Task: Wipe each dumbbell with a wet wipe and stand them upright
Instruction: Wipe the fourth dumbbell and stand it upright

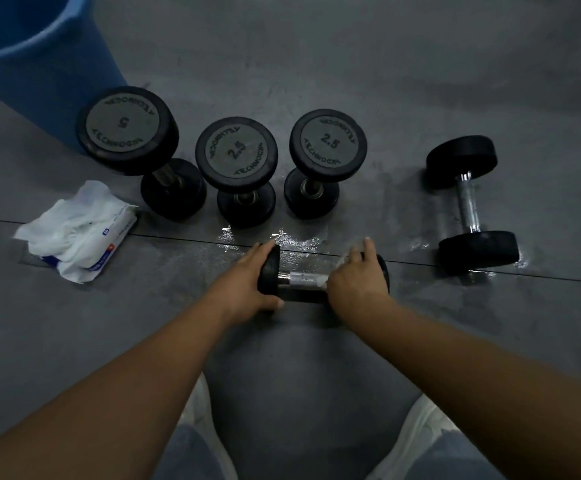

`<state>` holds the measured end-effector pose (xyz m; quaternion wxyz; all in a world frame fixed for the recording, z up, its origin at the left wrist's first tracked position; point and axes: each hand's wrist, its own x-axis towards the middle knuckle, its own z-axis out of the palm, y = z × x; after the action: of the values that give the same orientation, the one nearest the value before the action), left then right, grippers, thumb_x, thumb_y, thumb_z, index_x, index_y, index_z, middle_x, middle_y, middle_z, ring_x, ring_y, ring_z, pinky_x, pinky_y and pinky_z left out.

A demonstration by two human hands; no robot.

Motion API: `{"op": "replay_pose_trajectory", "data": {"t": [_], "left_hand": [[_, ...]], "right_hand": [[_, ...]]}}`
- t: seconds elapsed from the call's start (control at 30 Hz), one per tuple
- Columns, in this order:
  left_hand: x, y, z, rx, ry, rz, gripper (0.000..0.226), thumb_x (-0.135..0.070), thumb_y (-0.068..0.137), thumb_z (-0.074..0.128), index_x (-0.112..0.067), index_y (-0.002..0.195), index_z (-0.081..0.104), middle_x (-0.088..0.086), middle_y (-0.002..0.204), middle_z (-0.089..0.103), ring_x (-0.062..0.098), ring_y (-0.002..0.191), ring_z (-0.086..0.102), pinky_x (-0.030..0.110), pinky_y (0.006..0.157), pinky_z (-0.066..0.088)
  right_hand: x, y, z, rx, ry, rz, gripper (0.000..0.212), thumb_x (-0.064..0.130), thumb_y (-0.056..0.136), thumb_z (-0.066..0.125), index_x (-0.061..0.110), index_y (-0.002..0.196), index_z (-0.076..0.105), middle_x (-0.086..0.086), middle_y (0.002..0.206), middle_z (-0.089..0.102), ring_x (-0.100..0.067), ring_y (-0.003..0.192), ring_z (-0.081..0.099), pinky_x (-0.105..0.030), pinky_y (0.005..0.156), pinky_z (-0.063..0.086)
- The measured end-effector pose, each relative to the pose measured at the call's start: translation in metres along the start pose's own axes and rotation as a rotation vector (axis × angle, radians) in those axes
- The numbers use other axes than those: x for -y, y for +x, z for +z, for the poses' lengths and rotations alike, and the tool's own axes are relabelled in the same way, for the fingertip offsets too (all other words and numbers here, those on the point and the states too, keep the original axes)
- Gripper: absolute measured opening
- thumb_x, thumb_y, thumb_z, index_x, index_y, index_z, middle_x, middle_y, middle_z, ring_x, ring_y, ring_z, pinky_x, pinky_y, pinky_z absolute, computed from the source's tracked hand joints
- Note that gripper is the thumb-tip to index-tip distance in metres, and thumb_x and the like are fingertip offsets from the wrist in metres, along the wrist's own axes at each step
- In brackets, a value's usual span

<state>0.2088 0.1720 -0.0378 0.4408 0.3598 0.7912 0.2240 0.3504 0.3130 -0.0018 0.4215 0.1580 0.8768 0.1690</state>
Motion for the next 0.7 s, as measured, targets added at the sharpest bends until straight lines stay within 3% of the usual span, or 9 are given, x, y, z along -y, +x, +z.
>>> {"op": "replay_pose_trajectory", "data": {"t": [0.07, 0.13, 0.23, 0.4, 0.53, 0.6, 0.7], "left_hand": [[-0.005, 0.003, -0.007, 0.015, -0.029, -0.006, 0.118, -0.024, 0.064, 0.09, -0.032, 0.155, 0.015, 0.001, 0.162, 0.019, 0.017, 0.146, 0.026, 0.034, 0.119, 0.025], [-0.008, 0.006, -0.011, 0.037, -0.051, -0.008, 0.117, -0.022, 0.064, 0.09, -0.029, 0.155, 0.018, 0.002, 0.159, 0.028, 0.017, 0.141, 0.033, 0.031, 0.117, 0.028], [-0.008, 0.008, -0.013, 0.05, -0.092, -0.026, 0.118, -0.02, 0.063, 0.091, -0.032, 0.155, 0.018, 0.0, 0.155, 0.036, 0.015, 0.136, 0.04, 0.031, 0.115, 0.032], [-0.011, 0.009, -0.015, 0.063, -0.122, -0.026, 0.117, -0.016, 0.064, 0.09, -0.032, 0.155, 0.019, -0.002, 0.149, 0.042, 0.011, 0.127, 0.045, 0.018, 0.104, 0.033], [-0.009, 0.006, -0.012, 0.048, -0.125, -0.025, 0.117, -0.016, 0.063, 0.09, -0.033, 0.155, 0.019, -0.002, 0.15, 0.041, 0.012, 0.128, 0.045, 0.021, 0.107, 0.034], [-0.01, 0.004, -0.011, 0.037, -0.118, -0.02, 0.117, -0.016, 0.063, 0.09, -0.033, 0.154, 0.02, -0.001, 0.15, 0.042, 0.013, 0.127, 0.045, 0.021, 0.106, 0.035], [-0.012, 0.003, -0.012, 0.031, -0.105, -0.014, 0.115, -0.016, 0.064, 0.09, -0.033, 0.154, 0.021, 0.001, 0.149, 0.041, 0.013, 0.126, 0.044, 0.021, 0.105, 0.035]], "right_hand": [[-0.007, 0.002, 0.004, -0.012, 0.061, 0.01, 0.052, 0.045, 0.097, 0.034, 0.015, 0.137, 0.047, -0.015, 0.144, 0.044, -0.037, 0.141, 0.02, -0.059, 0.113, -0.002], [-0.02, 0.005, 0.004, -0.09, 0.179, -0.009, 0.043, 0.049, 0.095, 0.04, 0.021, 0.119, 0.061, -0.009, 0.127, 0.06, -0.03, 0.134, 0.035, -0.056, 0.114, 0.001], [-0.035, 0.005, 0.007, -0.202, 0.277, -0.054, 0.024, 0.044, 0.086, 0.056, 0.026, 0.099, 0.066, 0.001, 0.101, 0.069, -0.02, 0.118, 0.049, -0.052, 0.115, 0.004], [-0.033, 0.0, 0.015, -0.181, 0.325, -0.047, 0.029, 0.043, 0.086, 0.057, 0.027, 0.109, 0.064, 0.003, 0.113, 0.066, -0.02, 0.132, 0.037, -0.055, 0.115, 0.002], [-0.03, 0.003, 0.004, -0.305, 0.308, -0.088, 0.015, 0.031, 0.084, 0.057, 0.027, 0.095, 0.065, 0.002, 0.096, 0.069, -0.019, 0.105, 0.058, -0.046, 0.114, 0.008], [-0.017, 0.006, 0.007, -0.321, 0.405, -0.046, 0.021, 0.027, 0.088, 0.05, 0.026, 0.105, 0.061, 0.001, 0.106, 0.067, -0.019, 0.111, 0.056, -0.046, 0.112, 0.013], [0.014, 0.011, 0.009, -0.325, 0.519, -0.076, 0.044, 0.023, 0.093, 0.039, 0.016, 0.136, 0.042, -0.004, 0.131, 0.055, -0.022, 0.128, 0.042, -0.047, 0.11, 0.013]]}}
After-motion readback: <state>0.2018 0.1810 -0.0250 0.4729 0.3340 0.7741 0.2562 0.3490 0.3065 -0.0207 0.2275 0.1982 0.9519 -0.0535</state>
